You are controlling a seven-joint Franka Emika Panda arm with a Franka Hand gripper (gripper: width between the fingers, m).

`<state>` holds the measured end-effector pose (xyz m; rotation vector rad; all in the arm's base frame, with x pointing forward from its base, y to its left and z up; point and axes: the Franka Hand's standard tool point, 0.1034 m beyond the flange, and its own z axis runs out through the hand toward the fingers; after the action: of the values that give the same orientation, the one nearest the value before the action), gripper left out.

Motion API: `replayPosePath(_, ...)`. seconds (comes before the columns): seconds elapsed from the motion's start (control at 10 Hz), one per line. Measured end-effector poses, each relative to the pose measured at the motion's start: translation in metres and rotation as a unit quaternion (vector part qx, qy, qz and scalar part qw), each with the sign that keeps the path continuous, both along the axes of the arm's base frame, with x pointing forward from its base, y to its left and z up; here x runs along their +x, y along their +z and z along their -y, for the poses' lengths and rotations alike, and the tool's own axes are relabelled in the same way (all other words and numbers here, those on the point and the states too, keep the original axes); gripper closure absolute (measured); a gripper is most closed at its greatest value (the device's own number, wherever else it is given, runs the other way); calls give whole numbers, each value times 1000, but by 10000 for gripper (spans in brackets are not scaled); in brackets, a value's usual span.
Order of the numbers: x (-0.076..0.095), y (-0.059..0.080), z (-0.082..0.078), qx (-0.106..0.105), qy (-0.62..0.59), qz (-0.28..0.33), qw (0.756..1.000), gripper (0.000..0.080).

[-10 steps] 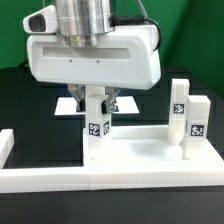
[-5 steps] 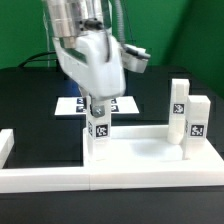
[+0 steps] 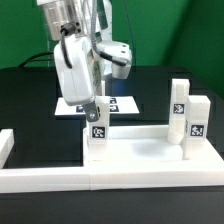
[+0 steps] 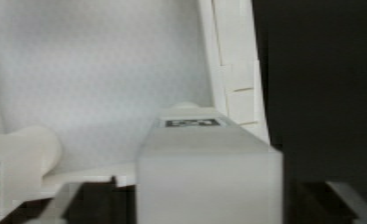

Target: Assemble desk

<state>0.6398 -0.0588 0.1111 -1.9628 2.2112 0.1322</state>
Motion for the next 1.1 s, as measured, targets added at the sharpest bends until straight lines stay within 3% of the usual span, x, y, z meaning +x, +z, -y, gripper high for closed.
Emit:
replayPosePath(0.1, 0, 0, -1, -20, 85, 11, 996, 254)
replayPosePath(0.2, 3, 0, -3, -33, 162, 29, 986, 171)
replayPosePath(0.4, 5, -2, -13, -44, 283, 53, 957, 156)
replayPosePath(0.7, 4, -2, -11, -52, 373, 68, 924, 151)
replayPosePath(0.8, 4, -2, -10, -58, 426, 74, 900, 151)
replayPosePath(0.9, 4, -1, -4, -79, 538, 75, 836, 151)
replayPosePath(1.0, 3, -1, 0, -84, 632, 85, 766, 151)
replayPosePath(1.1, 3, -2, 3, -86, 669, 90, 733, 151)
